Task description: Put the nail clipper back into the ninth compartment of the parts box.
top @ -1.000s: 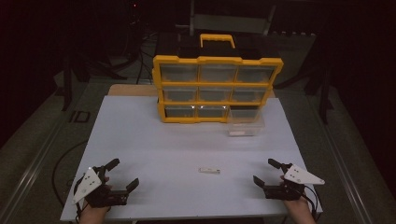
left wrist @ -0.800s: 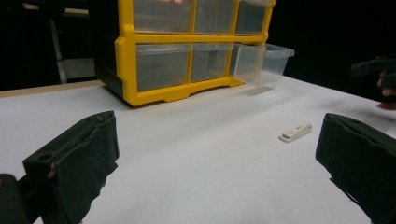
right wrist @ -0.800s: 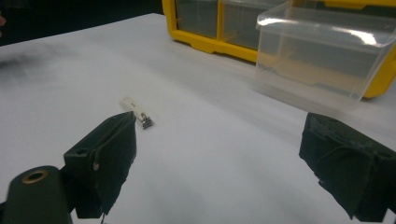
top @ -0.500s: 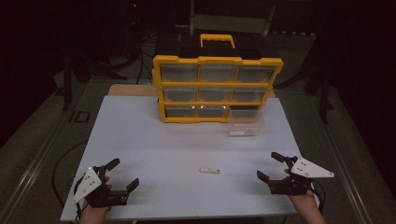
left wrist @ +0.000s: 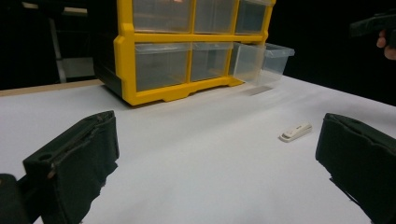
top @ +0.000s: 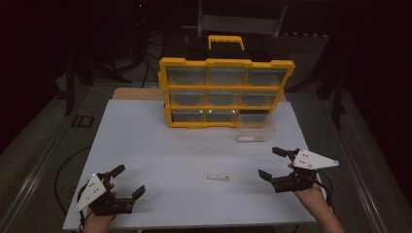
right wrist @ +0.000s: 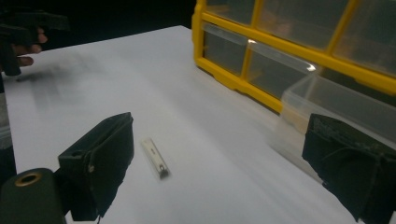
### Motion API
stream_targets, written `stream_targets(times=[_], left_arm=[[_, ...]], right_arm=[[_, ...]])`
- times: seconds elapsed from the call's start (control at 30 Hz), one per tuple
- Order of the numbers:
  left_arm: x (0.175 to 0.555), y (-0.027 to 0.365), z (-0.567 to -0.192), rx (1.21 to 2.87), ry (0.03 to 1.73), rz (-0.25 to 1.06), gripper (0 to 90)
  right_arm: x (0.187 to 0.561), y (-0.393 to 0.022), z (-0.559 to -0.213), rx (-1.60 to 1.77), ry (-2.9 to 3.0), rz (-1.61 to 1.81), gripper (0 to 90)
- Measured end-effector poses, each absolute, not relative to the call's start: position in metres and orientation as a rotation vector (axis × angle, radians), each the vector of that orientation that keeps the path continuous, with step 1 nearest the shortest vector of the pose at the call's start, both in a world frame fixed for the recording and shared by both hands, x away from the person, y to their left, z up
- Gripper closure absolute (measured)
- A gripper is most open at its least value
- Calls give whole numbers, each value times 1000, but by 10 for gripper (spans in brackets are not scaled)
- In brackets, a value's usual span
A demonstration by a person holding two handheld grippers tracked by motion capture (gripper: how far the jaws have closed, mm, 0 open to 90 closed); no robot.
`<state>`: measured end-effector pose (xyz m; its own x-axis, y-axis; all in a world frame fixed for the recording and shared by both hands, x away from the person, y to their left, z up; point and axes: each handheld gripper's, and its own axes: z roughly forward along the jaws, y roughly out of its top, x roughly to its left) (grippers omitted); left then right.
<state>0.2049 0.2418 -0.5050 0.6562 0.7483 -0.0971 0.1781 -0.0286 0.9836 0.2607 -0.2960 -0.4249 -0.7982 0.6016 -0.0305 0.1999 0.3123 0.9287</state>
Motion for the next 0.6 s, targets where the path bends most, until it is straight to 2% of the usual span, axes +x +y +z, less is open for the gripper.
stream_targets(times=[0.6], left_arm=[[205,242,-505,1567,784,539,5]], right_arm=[[284,-243,-427,569,2362,1492,91]])
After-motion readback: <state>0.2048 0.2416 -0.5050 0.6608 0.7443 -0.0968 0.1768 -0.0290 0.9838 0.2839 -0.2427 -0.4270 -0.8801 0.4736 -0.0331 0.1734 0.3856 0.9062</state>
